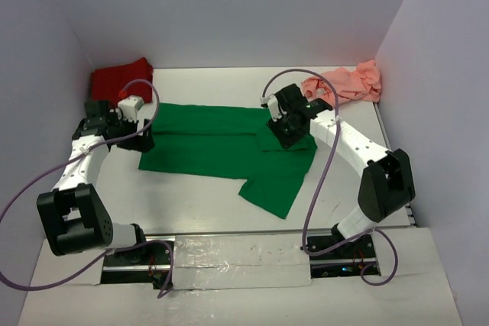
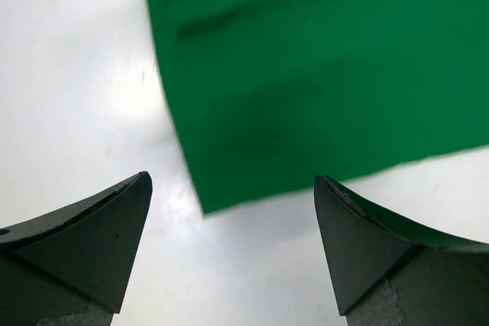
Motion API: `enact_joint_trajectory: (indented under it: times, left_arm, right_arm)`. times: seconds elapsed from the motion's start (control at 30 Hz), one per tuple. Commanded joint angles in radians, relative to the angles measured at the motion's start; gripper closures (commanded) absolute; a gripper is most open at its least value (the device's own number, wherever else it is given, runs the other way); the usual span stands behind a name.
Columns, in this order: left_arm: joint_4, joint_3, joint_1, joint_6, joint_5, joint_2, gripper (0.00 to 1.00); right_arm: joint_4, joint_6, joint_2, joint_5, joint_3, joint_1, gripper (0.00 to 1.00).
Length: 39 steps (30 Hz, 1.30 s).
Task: Fold and stack the t-shirts
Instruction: Grap the side of the flattened tshirt closest away from the robot with both arms
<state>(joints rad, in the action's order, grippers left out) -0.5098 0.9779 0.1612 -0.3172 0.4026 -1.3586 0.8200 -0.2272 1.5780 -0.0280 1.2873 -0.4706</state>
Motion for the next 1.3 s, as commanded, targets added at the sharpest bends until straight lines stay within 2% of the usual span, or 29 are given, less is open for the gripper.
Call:
enact_joint_trajectory:
  times: [0.0,0.1,0.27,0.63,0.73,0.97,1.27]
  left_arm:
    - [-0.130,-0.028,0.124,-0.150,0.005,0.000,0.03]
    - [-0.174,-0.056,0.208,-0.212,0.034,-0.005,0.04]
    - [-0.167,-0.103,0.279,-0.261,0.067,-0.025,0.04]
    - [-0.112,-0.085,0.290,-0.290,0.206,-0.227,0.05]
    - [-0.148,-0.035,0.290,-0.304,0.248,-0.281,0.07]
    - [-0.073,0.016,0.291,-0.232,0.277,-0.295,0.07]
    - [-0.104,0.080,0.287,-0.217,0.335,-0.395,0.07]
  right_arm:
    - [-0.030,-0.009,-0.101,0.063,0.004,0.009,0.58]
    - [-0.059,0.002,-0.116,0.086,-0.022,0.009,0.58]
    - [-0.090,0.015,-0.122,0.097,-0.028,0.010,0.58]
    - [-0.114,0.040,-0.121,0.085,-0.040,0.012,0.58]
    - [-0.122,0.045,-0.118,0.085,-0.046,0.013,0.58]
    - [-0.130,0.051,-0.108,0.082,-0.045,0.012,0.58]
    - [-0.130,0.051,-0.101,0.097,-0.036,0.012,0.58]
